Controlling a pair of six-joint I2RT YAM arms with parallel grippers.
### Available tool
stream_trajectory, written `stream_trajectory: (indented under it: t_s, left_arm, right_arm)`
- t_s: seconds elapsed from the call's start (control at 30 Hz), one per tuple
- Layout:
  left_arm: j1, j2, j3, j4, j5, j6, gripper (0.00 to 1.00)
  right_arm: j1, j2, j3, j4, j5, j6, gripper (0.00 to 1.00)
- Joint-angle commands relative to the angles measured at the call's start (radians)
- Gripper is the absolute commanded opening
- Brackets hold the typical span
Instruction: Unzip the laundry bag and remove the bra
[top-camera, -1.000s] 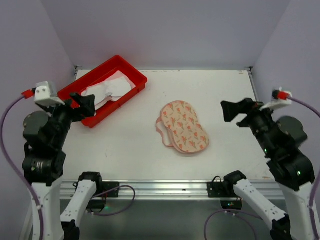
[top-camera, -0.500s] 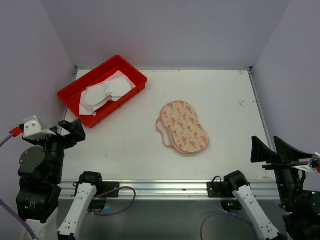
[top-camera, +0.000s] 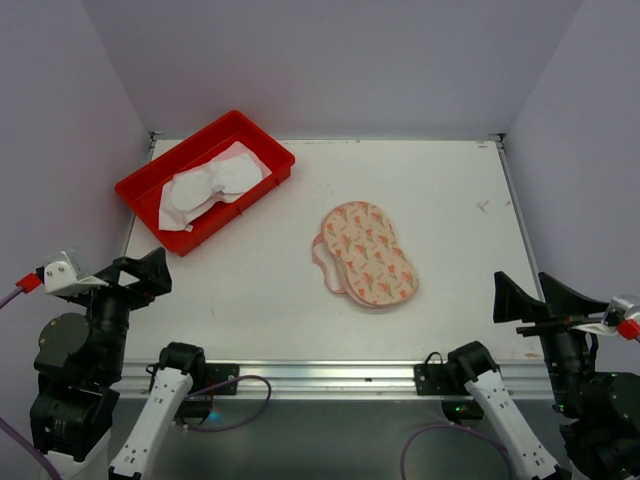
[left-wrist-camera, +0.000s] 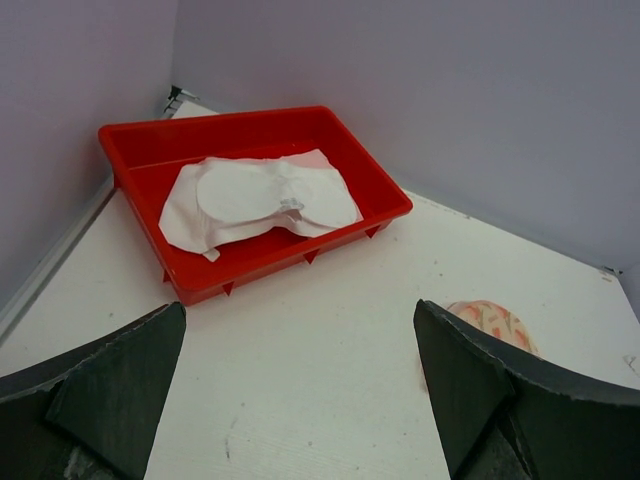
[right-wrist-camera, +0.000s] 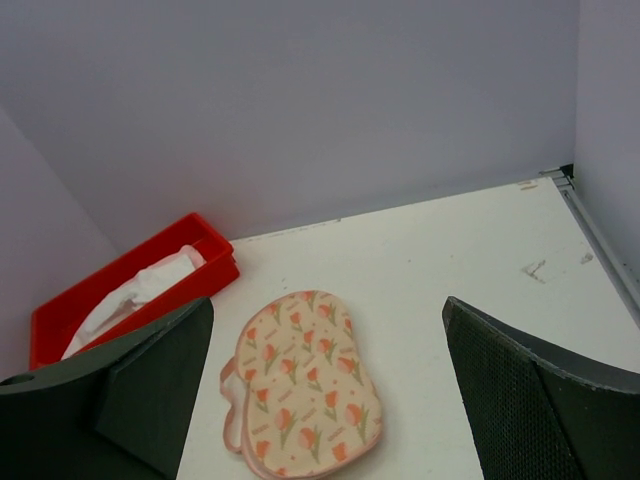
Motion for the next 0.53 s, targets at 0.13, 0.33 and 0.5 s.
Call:
stream_trajectory:
  t_s: [0.13,0.33,0.5]
  left_arm:
    - [-0.007,0.004,-0.032,0.032,0.008,-0.042,1.0]
    - [-0.007,0.009,-0.036,0.037,0.022,-0.045,1.0]
    - [-0.007,0.018,-0.048,0.035,0.036,-0.054,1.0]
  right_arm:
    - [0.002,0.012,-0.003,0.02,-0.021,-0.029,0.99]
    - [0.003,0.002,-0.007,0.02,-0.022,-0.028,0.99]
    - [0.003,0.013,0.0,0.018,-0.03,-0.02,0.99]
